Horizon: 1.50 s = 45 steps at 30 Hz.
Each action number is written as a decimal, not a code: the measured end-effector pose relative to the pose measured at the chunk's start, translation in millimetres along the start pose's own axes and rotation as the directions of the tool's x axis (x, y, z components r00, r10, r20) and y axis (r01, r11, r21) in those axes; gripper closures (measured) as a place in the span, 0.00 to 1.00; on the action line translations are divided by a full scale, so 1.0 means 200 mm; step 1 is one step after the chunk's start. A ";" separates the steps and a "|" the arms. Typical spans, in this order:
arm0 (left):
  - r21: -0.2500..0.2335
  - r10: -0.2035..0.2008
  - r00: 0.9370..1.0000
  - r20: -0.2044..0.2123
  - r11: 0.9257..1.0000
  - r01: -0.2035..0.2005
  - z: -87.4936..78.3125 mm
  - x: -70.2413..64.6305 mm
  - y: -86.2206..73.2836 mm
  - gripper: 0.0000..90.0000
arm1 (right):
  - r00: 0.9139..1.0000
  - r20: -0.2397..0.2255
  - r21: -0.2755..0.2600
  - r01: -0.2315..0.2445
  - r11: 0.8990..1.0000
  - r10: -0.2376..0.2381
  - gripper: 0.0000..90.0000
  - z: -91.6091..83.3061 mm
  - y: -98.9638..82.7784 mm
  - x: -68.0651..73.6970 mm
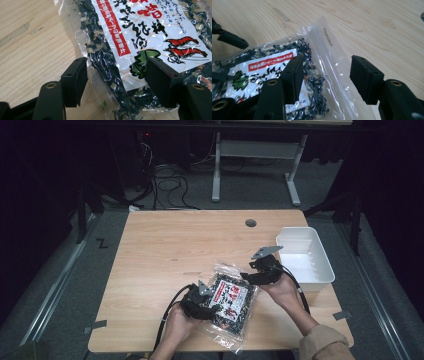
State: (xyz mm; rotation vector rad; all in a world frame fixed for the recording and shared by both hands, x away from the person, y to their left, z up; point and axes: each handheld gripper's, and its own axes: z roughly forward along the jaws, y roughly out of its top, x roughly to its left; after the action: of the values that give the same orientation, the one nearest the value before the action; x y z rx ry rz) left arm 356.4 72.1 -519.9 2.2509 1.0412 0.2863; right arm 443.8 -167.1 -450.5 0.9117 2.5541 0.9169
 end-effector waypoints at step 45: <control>0.023 -0.064 0.989 -0.135 0.997 0.068 -0.05 0.10 -0.03 0.39 | 0.976 -0.092 0.113 -0.188 0.976 0.199 0.94 0.18 -0.10 -0.12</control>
State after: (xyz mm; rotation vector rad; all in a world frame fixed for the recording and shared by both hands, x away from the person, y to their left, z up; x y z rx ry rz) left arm 363.0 94.0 -517.5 2.2422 1.1938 0.4023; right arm 469.0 -177.4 -489.8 1.1913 2.6566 0.9129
